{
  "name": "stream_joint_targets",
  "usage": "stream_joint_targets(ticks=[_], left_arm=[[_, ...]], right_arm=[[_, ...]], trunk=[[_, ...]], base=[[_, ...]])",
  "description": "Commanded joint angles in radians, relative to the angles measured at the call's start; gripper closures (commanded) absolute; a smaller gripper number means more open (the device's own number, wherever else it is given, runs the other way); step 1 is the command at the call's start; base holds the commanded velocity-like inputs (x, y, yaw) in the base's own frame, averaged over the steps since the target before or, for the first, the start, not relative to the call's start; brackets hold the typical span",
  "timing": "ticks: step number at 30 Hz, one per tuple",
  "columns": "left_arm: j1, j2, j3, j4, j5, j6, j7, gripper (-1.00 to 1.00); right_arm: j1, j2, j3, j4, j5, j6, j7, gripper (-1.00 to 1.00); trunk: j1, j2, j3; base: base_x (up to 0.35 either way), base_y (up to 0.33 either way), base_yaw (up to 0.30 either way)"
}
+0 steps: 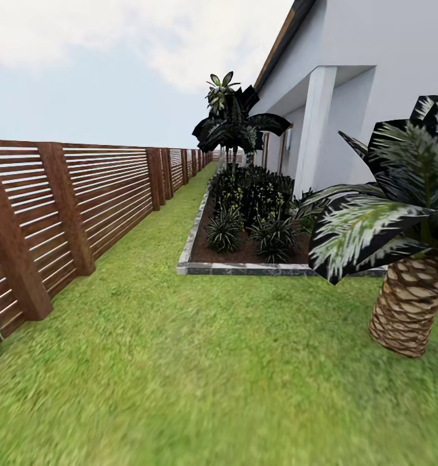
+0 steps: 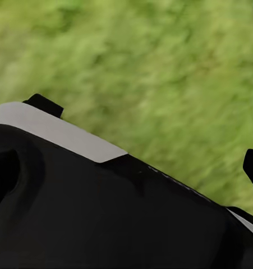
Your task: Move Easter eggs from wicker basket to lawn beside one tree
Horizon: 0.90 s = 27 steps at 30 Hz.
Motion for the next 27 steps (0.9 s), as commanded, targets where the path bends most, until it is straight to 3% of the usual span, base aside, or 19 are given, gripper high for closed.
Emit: stream_joint_targets(ticks=[1,6,27], left_arm=[[0.000,0.000,-0.003,0.000,0.006,-0.003,0.000,-1.00],[0.000,0.001,-0.002,0.000,0.007,-0.002,-0.001,-1.00],[0.000,0.001,-0.003,0.000,0.004,-0.002,-0.001,-1.00]], right_arm=[[0.000,0.000,-0.001,-0.002,0.006,-0.014,0.001,-1.00],[0.000,0.004,0.001,0.004,0.012,-0.038,-0.003,-1.00],[0.000,0.006,0.001,0.005,0.012,-0.039,-0.003,-1.00]], trunk=[[0.000,-0.001,-0.001],[0.000,-0.001,-0.001],[0.000,-0.001,-0.001]], base=[[0.000,0.000,0.000],[0.000,0.000,-0.144],[0.000,0.000,-0.298]])
